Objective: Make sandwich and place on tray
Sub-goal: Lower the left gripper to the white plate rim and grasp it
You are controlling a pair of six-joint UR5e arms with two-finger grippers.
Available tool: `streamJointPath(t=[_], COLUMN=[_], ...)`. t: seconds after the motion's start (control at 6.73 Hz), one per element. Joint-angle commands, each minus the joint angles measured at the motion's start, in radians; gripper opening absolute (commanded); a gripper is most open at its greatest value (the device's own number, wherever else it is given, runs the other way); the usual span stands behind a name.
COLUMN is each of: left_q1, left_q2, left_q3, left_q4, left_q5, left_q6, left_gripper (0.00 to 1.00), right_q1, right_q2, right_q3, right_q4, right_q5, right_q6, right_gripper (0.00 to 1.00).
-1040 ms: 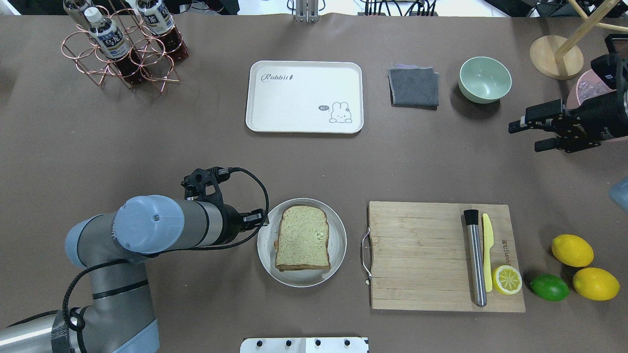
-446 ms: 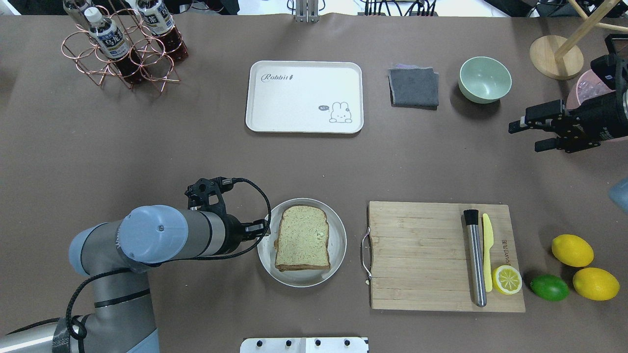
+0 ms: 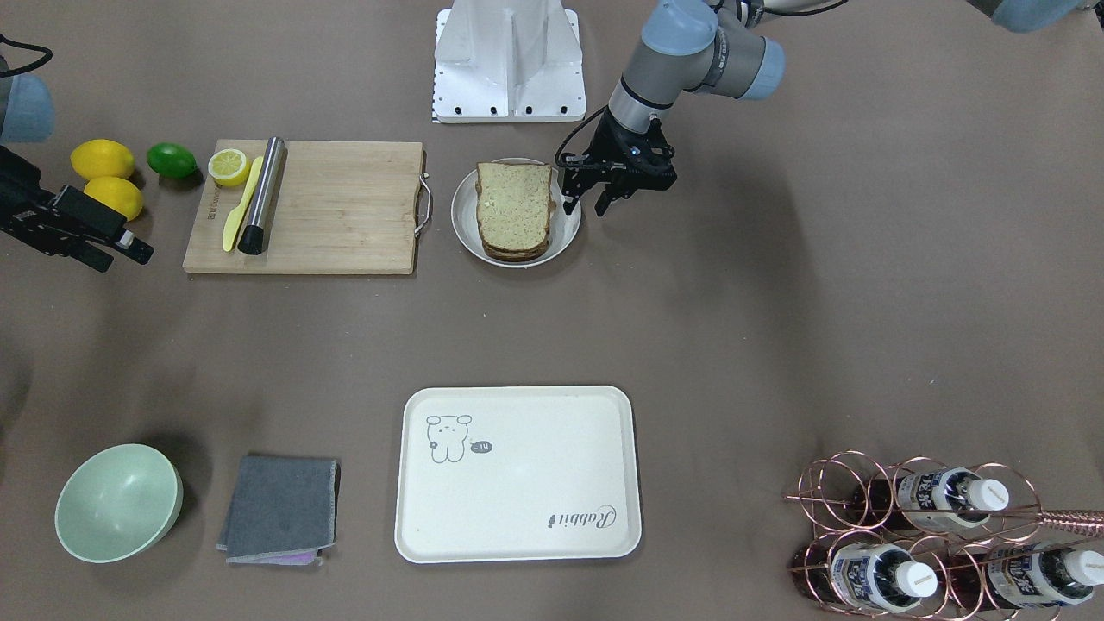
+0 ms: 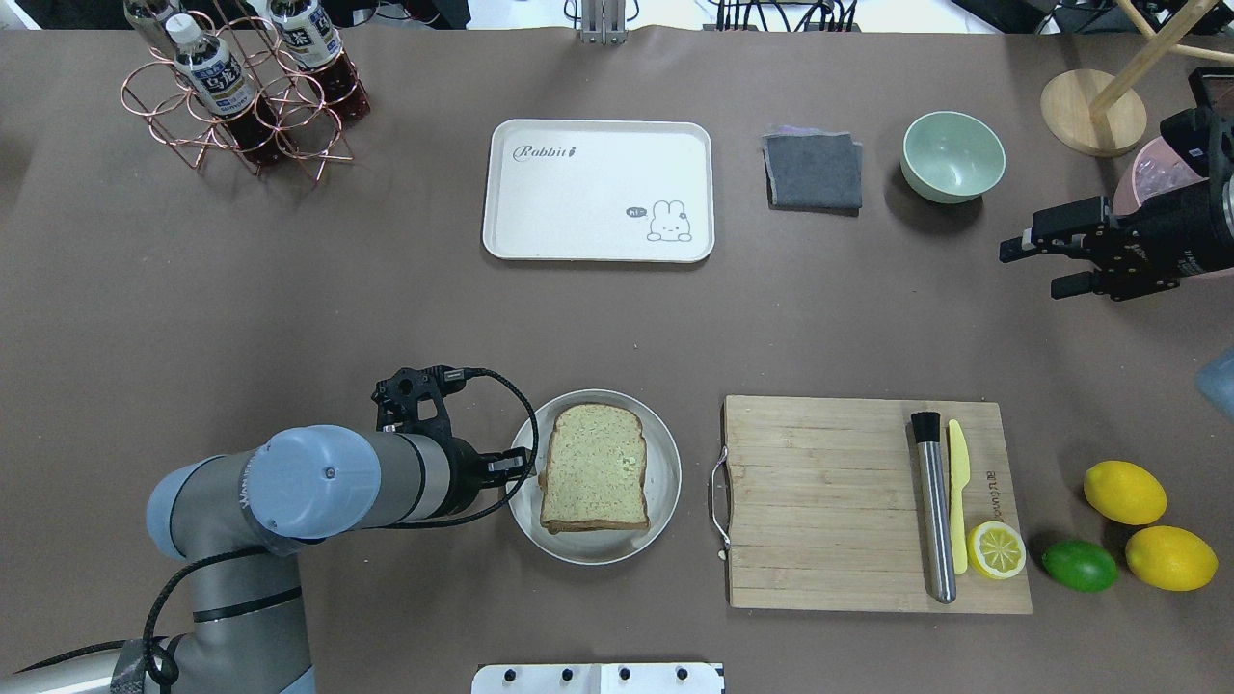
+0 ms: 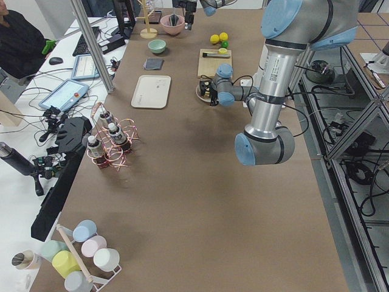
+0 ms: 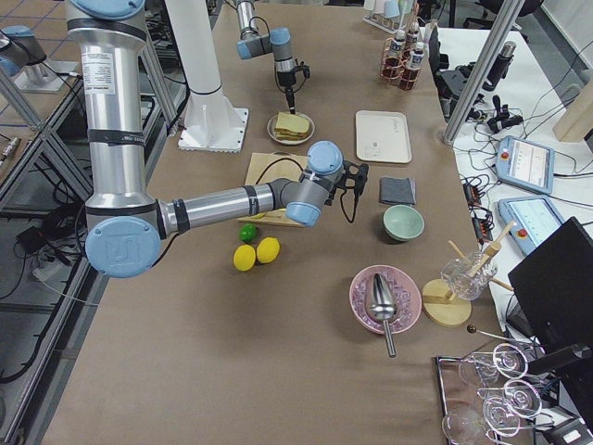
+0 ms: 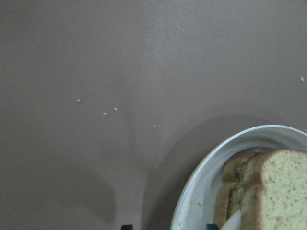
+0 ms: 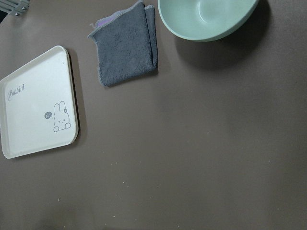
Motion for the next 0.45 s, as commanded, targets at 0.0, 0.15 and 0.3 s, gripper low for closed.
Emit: streamJointPath(t=[0.0, 0.15, 0.3], left_q1=[0.021, 0.040, 0.040], left_q2=[0.000, -0.002, -0.002], left_q3=[0.003, 0.004, 0.003], left_q4=[-0.001, -0.001, -0.001], left_q5=[0.019, 0.048, 0.048], left_q6=[0.000, -0.011, -0.014], left_gripper=[0.60, 0.43, 0.13], right_q1=[0.000, 0.000, 0.000], right_q2=[0.000, 0.000, 0.000], right_q3=[0.000, 0.000, 0.000], right_q4=[0.000, 0.000, 0.000], right_q5=[-0.002, -0.002, -0.002], right_q6=[0.000, 0.000, 0.000], right_gripper=[1.00, 1.00, 1.00])
